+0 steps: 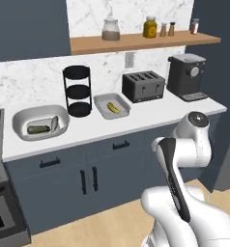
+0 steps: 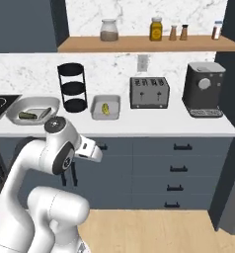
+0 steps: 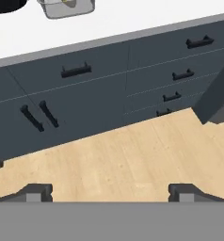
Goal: Place one cucumber and one fish in each tupperware on the nearby counter, to pack two identical lunches.
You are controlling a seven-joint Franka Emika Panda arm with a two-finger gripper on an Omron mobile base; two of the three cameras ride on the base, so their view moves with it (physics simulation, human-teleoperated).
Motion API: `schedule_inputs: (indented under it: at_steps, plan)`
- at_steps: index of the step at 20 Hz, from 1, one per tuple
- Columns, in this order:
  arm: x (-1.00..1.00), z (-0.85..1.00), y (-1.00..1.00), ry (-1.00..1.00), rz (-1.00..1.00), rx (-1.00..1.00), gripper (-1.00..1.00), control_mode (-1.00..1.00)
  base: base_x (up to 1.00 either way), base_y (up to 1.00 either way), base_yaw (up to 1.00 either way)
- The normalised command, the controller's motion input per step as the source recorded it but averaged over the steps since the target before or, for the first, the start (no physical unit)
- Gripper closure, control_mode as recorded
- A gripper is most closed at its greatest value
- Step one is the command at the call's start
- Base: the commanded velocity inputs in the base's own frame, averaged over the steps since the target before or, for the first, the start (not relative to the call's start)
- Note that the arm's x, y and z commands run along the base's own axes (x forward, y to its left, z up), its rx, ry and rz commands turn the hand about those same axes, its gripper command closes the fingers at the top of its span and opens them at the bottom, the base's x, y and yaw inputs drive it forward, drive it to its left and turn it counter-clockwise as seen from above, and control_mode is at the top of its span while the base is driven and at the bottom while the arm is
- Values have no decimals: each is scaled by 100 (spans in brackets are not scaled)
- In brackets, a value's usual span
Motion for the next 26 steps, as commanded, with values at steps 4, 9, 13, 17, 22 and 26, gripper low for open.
schedule_inputs:
  at_steps: [4, 9, 13, 17, 22, 26]
  plan:
    - [0, 0, 0, 0, 0, 0, -100, 100, 0, -100, -15]
    - [0, 0, 0, 0, 0, 0, -100, 100, 10, -100, -11]
    - [0, 0, 0, 0, 0, 0, -100, 100, 30, -100, -7]
    - [0, 0, 0, 0, 0, 0, -100, 100, 43, -100, -3]
    - [0, 0, 0, 0, 0, 0, -100, 100, 53, -97, 0]
    - [0, 0, 0, 0, 0, 0, -100, 100, 64, -71, 0]
